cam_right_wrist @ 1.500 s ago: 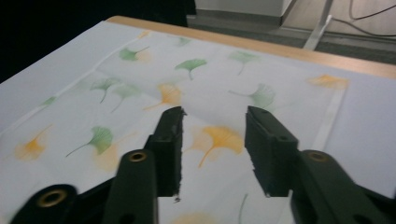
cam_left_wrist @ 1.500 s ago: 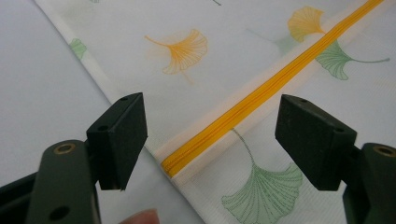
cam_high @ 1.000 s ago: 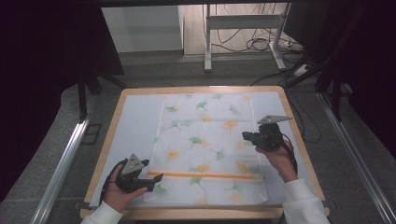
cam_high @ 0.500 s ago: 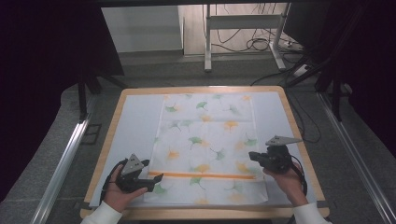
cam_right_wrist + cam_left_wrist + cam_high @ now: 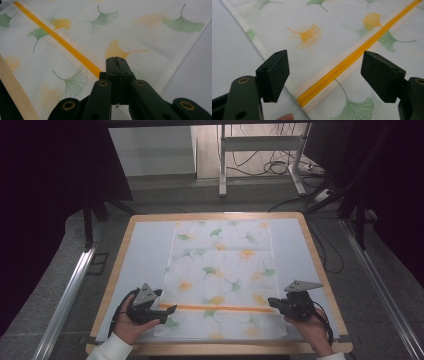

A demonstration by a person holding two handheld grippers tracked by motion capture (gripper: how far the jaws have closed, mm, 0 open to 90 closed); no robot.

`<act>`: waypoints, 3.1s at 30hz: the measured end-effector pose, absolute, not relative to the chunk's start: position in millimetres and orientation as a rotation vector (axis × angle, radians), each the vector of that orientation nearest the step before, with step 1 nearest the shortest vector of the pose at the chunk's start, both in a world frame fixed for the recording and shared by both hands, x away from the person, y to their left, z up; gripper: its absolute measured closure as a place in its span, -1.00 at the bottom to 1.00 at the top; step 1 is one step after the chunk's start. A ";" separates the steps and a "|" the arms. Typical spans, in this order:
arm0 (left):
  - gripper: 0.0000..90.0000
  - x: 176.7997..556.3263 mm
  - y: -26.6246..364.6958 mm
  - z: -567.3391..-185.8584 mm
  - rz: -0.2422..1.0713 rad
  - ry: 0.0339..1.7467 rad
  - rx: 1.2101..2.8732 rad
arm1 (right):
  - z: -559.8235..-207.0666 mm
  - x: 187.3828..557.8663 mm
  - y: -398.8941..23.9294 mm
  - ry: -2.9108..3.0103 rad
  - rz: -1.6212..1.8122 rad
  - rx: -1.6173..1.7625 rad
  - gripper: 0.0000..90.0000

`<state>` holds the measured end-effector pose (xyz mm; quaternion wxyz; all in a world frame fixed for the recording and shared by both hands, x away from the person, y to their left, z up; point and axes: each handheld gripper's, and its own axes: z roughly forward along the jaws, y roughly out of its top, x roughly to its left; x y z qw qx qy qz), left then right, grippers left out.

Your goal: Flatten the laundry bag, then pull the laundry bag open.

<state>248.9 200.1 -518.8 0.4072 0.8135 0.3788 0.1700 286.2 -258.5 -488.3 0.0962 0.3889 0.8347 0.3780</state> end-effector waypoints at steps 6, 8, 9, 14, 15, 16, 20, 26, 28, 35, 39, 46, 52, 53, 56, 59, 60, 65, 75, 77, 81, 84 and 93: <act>-0.50 249.4 197.8 -518.9 0.431 0.950 2.054 | -490.5 272.2 -262.0 2.486 1.122 1.144 0.97; -0.50 250.2 197.1 -519.3 0.432 0.950 2.059 | -491.3 270.4 -262.5 2.490 1.119 1.147 0.97; -0.50 250.2 196.3 -519.6 0.441 0.948 2.062 | -492.1 268.7 -263.0 2.494 1.113 1.150 0.97; -0.51 249.8 194.9 -519.6 0.441 0.938 2.071 | -494.0 260.7 -264.3 2.498 1.104 1.156 0.97; -0.51 250.1 194.9 -519.7 0.440 0.938 2.071 | -494.3 258.9 -264.6 2.501 1.104 1.156 0.97; -0.51 250.3 195.0 -519.8 0.437 0.939 2.072 | -494.8 256.9 -265.2 2.504 1.101 1.154 0.97; -0.50 250.5 194.6 -519.9 0.441 0.938 2.073 | -497.3 252.1 -267.2 2.514 1.096 1.172 0.97; -0.50 252.8 191.8 -519.2 0.448 0.940 2.076 | -502.3 247.7 -268.9 2.541 1.070 1.183 0.97; -0.51 253.4 190.9 -518.9 0.445 0.934 2.076 | -503.4 247.6 -270.0 2.544 1.069 1.195 0.98; -0.52 254.5 189.5 -518.4 0.455 0.943 2.069 | -505.9 246.3 -268.7 2.544 1.052 1.202 0.97; -0.49 257.2 185.7 -513.4 0.440 0.945 2.063 | -506.7 247.0 -268.5 2.561 1.036 1.186 0.98; -0.46 268.7 166.0 -512.0 0.395 0.943 2.099 | -508.8 243.5 -270.1 2.574 1.005 1.171 0.98; -0.44 269.1 151.6 -505.4 0.391 0.900 2.119 | -511.5 245.5 -269.3 2.576 0.952 1.174 0.98; -0.43 269.3 148.5 -503.3 0.388 0.892 2.118 | -511.8 245.8 -269.3 2.574 0.948 1.177 0.98; -0.41 269.5 133.8 -496.7 0.392 0.844 2.136 | -512.7 246.1 -269.4 2.572 0.945 1.184 0.98; -0.39 268.9 111.2 -491.2 0.381 0.789 2.159 | -512.7 246.2 -269.1 2.572 0.945 1.188 0.98; -0.38 268.3 102.6 -489.7 0.373 0.766 2.168 | -512.6 246.1 -268.7 2.573 0.945 1.188 0.98; -0.35 266.6 61.8 -484.2 0.349 0.659 2.220 | -512.3 243.6 -268.7 2.579 0.951 1.171 0.97; -0.21 280.4 12.6 -478.9 0.274 0.586 2.269 | -512.0 244.5 -268.1 2.592 0.948 1.156 0.98; -0.21 283.0 7.4 -477.5 0.266 0.579 2.271 | -511.9 244.4 -267.9 2.589 0.945 1.157 0.98; -0.17 287.2 -1.4 -475.6 0.240 0.563 2.272 | -511.9 243.6 -266.9 2.593 0.926 1.152 0.98; -0.10 291.8 -9.7 -474.6 0.211 0.552 2.265 | -511.8 244.2 -266.9 2.590 0.924 1.155 0.98; -0.10 302.9 -41.0 -476.6 0.180 0.511 2.288 | -512.1 245.8 -268.4 2.596 0.928 1.146 0.98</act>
